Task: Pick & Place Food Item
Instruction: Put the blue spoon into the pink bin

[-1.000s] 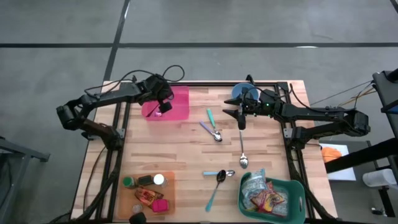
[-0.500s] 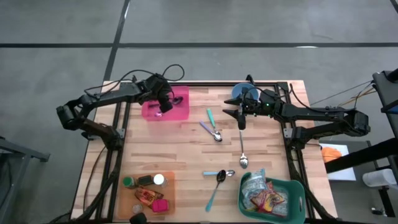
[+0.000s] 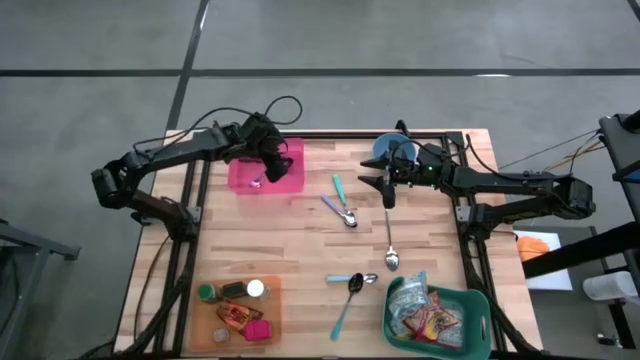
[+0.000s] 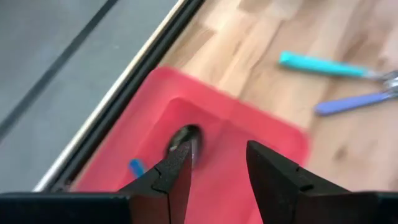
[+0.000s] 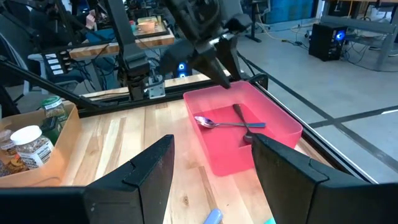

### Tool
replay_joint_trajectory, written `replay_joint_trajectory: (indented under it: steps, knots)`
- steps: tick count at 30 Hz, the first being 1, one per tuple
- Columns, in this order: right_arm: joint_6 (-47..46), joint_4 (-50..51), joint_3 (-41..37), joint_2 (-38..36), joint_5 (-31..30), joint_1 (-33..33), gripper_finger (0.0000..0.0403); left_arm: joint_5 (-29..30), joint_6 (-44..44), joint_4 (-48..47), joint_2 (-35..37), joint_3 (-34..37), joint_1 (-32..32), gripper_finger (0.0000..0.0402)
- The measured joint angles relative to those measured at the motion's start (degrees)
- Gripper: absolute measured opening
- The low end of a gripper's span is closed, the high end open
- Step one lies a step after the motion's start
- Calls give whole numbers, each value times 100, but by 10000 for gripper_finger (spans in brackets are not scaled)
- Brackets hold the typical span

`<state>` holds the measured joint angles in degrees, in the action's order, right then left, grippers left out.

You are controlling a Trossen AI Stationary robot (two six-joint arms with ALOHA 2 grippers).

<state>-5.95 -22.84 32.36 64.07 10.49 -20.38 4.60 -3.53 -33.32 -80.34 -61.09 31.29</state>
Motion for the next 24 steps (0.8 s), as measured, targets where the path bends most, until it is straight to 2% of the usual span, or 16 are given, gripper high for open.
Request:
replay_joint_trajectory:
  steps: [6, 17, 24]
  knots:
    - [0, 1, 0, 0, -1, -1, 211, -10, 671, -157, 2, -207, -730, 153]
    - [-1, 1, 0, 0, -1, -2, 211, -15, 2180, -208, 2, -157, -2509, 153]
    - [-1, 1, 0, 0, -1, 0, 211, 499, 3310, 174, -9, -150, -3471, 154]
